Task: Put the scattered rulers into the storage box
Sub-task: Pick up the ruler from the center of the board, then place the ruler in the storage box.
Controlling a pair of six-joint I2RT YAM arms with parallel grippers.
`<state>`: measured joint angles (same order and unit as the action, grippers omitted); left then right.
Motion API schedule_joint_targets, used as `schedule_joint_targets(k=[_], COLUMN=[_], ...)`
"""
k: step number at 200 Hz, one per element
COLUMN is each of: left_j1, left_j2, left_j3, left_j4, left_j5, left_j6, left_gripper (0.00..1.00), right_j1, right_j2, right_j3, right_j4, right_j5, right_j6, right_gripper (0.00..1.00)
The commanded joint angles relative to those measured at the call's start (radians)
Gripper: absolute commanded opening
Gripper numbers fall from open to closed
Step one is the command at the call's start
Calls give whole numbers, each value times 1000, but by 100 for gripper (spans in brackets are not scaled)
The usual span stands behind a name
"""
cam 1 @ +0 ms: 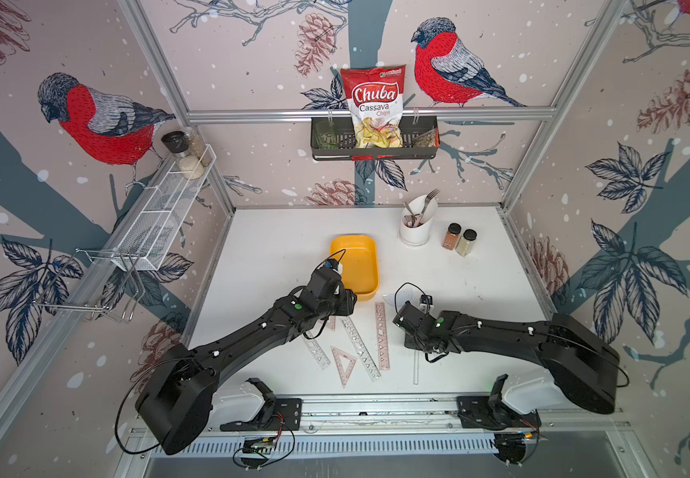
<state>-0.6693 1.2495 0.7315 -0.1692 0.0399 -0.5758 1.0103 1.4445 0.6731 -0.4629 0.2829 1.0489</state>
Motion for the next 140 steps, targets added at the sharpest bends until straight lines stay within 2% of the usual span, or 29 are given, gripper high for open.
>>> schedule_joint_targets(k=[1,29,53,112,140], left_j1=[29,128,190,294,327], left_j2=[2,9,35,141,162], left_j3=[22,60,122,255,260], left_j4=[-3,-1,-20,-48,-49], left_j5=[-12,48,57,116,110], left_j6=[12,28,56,80,77], left_gripper=[54,54,54,54,54], right_j1=[-21,-87,-159,-273,-292], right_j2=[-18,-66,-54,144,254], right_j3=[2,26,120,460,611], right_j4=[8,9,-4,-26,-5], right_j5=[16,21,22,-24,-62], right_j6=[-27,-71,-151,-341,-401], right_gripper=[6,6,4,3,3])
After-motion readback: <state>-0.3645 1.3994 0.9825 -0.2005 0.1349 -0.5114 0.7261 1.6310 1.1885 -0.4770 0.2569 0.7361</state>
